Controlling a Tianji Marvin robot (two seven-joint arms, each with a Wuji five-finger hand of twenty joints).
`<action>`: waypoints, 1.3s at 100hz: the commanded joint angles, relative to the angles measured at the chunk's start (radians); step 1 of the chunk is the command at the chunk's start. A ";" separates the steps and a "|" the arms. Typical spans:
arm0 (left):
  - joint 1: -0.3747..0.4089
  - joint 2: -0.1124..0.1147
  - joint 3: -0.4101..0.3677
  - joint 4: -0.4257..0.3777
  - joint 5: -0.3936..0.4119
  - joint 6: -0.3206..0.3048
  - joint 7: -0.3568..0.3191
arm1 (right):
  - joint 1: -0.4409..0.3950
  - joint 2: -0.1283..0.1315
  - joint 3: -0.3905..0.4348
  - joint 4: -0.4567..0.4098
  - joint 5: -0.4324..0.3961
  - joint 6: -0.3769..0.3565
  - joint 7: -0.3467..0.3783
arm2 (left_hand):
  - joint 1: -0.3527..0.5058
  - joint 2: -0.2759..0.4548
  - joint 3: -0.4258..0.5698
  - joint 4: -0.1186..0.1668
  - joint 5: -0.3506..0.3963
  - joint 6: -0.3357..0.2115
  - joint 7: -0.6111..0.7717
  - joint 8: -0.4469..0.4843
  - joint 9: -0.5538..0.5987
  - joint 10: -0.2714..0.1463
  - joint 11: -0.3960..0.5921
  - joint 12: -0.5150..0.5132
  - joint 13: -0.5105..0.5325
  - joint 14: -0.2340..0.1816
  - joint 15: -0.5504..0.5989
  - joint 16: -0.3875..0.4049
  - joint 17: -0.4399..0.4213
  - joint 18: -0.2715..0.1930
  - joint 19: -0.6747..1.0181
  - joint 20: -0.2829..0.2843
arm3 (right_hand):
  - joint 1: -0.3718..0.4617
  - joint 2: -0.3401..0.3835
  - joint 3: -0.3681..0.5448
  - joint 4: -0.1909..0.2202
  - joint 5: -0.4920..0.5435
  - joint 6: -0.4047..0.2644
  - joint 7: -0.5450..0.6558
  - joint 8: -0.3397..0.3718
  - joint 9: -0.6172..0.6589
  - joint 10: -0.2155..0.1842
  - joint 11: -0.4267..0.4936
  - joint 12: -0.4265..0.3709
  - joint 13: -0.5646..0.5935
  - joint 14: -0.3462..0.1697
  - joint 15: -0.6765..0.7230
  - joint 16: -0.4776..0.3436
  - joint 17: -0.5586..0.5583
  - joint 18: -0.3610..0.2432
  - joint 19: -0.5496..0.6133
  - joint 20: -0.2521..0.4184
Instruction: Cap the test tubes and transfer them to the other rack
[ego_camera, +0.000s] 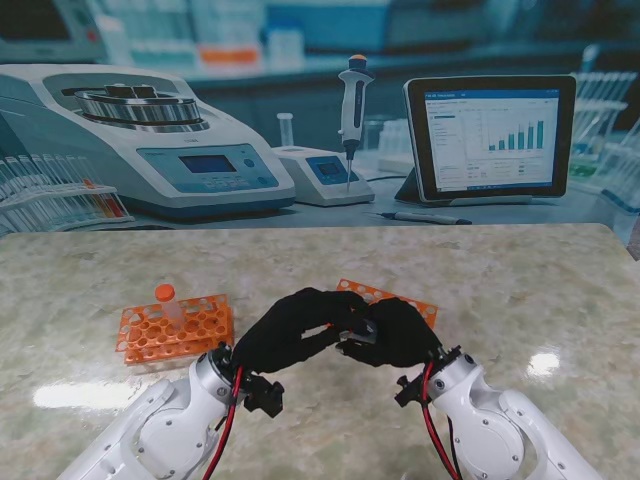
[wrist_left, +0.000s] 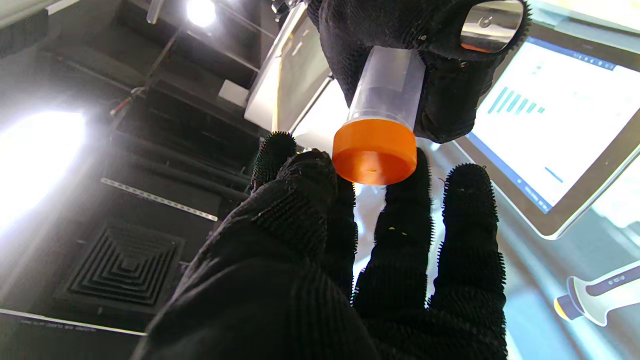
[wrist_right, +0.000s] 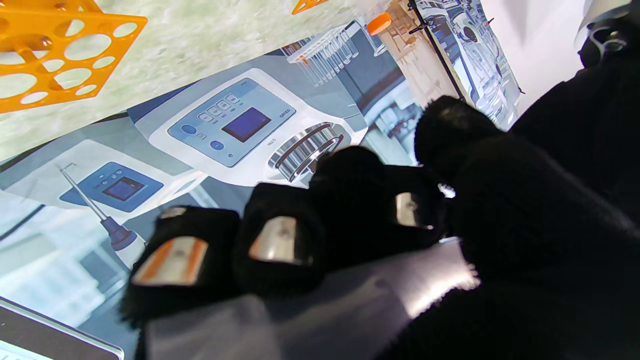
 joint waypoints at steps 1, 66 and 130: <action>0.003 -0.001 0.000 -0.017 0.000 0.002 -0.006 | -0.011 -0.002 -0.004 0.000 -0.002 0.003 0.007 | 0.070 0.065 -0.046 0.043 -0.031 -0.043 -0.027 0.010 -0.019 -0.043 -0.027 -0.019 -0.051 -0.125 -0.022 -0.082 -0.036 0.020 -0.055 0.035 | 0.041 0.045 0.013 0.014 0.064 -0.028 0.044 0.030 0.054 0.032 0.012 0.021 0.023 -0.150 0.202 0.079 0.083 -0.094 0.314 0.074; 0.018 0.002 -0.010 -0.041 0.004 0.004 -0.010 | -0.014 -0.003 0.003 -0.005 -0.003 0.007 0.005 | -0.038 0.100 -0.221 0.078 -0.113 -0.017 -0.099 0.010 -0.088 -0.034 -0.079 -0.066 -0.158 -0.119 -0.097 -0.323 -0.176 0.039 -0.216 -0.016 | 0.043 0.046 0.013 0.014 0.064 -0.028 0.044 0.030 0.054 0.032 0.011 0.021 0.022 -0.147 0.202 0.079 0.083 -0.094 0.314 0.074; 0.060 0.015 -0.072 -0.060 0.025 0.015 -0.042 | -0.021 -0.005 0.015 -0.009 -0.011 0.006 -0.007 | -0.282 0.086 -0.310 0.068 -0.218 0.123 -0.191 0.037 -0.209 -0.005 -0.120 -0.080 -0.267 -0.118 -0.139 -0.351 -0.243 0.039 -0.324 -0.006 | 0.042 0.045 0.013 0.014 0.064 -0.028 0.044 0.030 0.054 0.032 0.011 0.021 0.022 -0.145 0.202 0.078 0.083 -0.094 0.314 0.074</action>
